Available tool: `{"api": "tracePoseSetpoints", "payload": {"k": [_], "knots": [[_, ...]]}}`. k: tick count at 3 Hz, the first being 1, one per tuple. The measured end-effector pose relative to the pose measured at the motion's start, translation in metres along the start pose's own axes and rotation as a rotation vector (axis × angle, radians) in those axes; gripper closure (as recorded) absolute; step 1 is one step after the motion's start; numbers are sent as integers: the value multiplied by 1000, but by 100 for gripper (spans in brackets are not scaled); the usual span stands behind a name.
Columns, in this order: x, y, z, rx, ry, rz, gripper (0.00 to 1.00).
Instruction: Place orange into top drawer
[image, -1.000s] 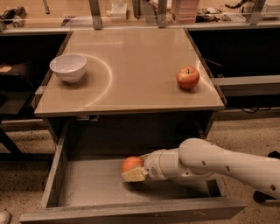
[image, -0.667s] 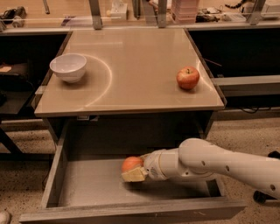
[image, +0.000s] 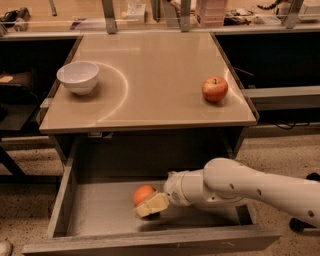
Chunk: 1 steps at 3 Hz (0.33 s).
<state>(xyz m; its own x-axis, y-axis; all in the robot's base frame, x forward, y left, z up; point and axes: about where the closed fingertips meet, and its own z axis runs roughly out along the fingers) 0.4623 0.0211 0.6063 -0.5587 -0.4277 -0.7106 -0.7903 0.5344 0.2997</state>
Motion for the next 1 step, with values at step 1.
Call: {"api": "tracePoseSetpoints", "payload": {"k": [1], "knots": [[0,0,0,0,0,0,0]]}}
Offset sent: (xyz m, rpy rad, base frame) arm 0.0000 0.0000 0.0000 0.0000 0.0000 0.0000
